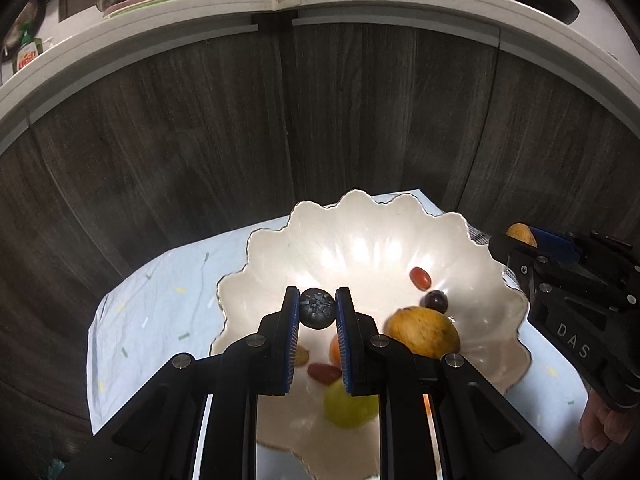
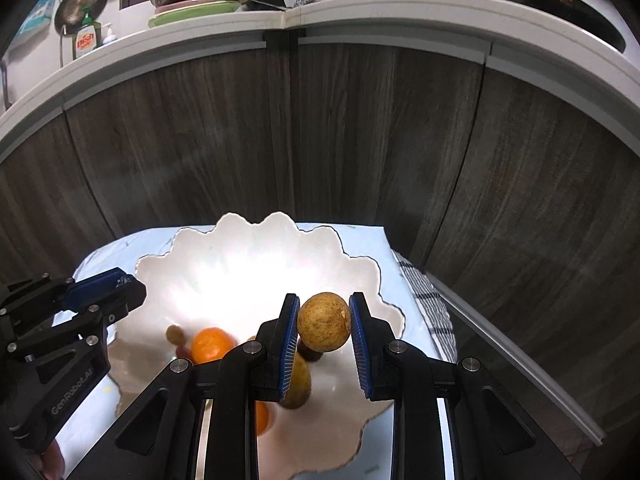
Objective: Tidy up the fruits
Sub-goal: 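Lift the blueberry and kiwi and carry both tools over the white bowl, then open both tools to drop the blueberry and kiwi into the bowl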
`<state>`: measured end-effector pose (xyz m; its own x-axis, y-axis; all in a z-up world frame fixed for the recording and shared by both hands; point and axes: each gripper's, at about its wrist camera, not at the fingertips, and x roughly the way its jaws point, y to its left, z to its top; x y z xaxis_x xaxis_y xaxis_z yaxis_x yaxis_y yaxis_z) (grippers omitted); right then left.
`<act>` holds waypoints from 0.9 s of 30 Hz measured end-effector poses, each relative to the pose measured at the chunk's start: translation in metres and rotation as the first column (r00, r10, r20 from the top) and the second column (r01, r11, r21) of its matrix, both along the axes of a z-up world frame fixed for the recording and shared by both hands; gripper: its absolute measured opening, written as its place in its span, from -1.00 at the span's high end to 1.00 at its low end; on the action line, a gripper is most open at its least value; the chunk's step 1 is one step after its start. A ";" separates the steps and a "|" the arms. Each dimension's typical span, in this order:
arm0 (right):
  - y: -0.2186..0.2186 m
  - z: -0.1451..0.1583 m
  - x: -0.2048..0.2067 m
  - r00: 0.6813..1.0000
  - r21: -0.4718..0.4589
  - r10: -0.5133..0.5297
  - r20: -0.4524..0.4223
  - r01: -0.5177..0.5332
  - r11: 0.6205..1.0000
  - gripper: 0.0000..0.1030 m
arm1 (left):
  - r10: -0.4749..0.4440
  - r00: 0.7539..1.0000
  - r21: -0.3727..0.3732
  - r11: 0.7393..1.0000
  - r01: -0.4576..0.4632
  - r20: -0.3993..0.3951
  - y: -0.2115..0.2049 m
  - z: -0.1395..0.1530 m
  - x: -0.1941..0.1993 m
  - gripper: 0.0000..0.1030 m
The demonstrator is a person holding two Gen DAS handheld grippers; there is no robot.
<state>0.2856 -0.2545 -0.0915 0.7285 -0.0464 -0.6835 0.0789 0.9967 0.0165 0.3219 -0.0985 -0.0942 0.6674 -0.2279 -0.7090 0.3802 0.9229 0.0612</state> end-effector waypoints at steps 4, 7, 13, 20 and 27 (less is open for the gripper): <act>-0.006 -0.007 0.018 1.000 -0.005 0.008 -0.018 -0.008 1.000 0.49 | 0.010 1.000 0.006 1.000 -0.010 -0.002 -0.002 -0.005 0.014 0.64; -0.009 -0.014 0.030 0.999 -0.002 0.019 -0.036 -0.019 1.000 0.49 | 0.012 1.000 0.009 1.000 -0.012 -0.010 -0.004 -0.010 0.021 0.64; -0.012 -0.032 0.050 0.994 0.021 0.033 -0.101 -0.031 0.999 0.49 | 0.020 0.999 0.009 1.000 -0.019 -0.033 -0.009 -0.023 0.031 0.63; -0.015 -0.041 0.054 0.989 0.043 0.025 -0.145 -0.019 0.999 0.40 | 0.045 0.998 0.014 0.999 -0.045 -0.052 -0.009 -0.031 0.033 0.18; -0.014 -0.035 0.047 0.992 0.033 0.024 -0.127 -0.020 0.999 -0.12 | 0.070 0.997 0.024 0.997 -0.069 -0.034 -0.007 -0.025 0.027 -0.19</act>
